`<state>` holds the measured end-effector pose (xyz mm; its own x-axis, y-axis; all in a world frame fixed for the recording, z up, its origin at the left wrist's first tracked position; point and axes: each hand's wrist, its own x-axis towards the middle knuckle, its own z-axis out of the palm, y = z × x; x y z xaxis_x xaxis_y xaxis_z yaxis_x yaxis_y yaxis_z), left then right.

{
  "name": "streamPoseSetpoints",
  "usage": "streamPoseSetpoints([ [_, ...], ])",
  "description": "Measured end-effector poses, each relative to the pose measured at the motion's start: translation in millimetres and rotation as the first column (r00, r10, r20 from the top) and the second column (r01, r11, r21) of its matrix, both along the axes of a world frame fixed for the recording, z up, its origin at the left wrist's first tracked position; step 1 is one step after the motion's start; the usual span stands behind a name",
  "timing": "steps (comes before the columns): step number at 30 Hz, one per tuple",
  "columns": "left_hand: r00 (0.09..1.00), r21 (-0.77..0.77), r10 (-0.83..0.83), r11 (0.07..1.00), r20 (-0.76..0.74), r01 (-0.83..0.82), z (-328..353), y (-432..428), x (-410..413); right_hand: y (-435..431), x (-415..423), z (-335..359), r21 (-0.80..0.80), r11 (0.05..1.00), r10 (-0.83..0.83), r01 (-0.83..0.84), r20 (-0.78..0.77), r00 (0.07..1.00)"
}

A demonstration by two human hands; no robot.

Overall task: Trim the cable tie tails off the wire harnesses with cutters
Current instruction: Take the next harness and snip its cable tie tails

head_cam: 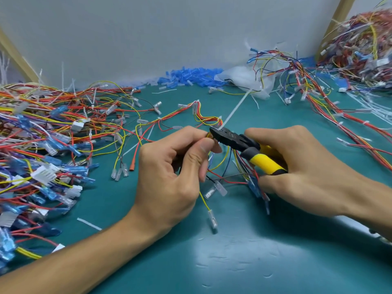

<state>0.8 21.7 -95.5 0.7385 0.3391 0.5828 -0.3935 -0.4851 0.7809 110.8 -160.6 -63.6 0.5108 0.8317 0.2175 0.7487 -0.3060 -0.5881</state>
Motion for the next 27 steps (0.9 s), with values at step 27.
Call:
streamPoseSetpoints([
  [27,0.912,0.612,-0.342,0.678,-0.227,0.406,1,-6,-5,0,37,-8,0.156,0.929,-0.301,0.336,-0.212,0.93],
])
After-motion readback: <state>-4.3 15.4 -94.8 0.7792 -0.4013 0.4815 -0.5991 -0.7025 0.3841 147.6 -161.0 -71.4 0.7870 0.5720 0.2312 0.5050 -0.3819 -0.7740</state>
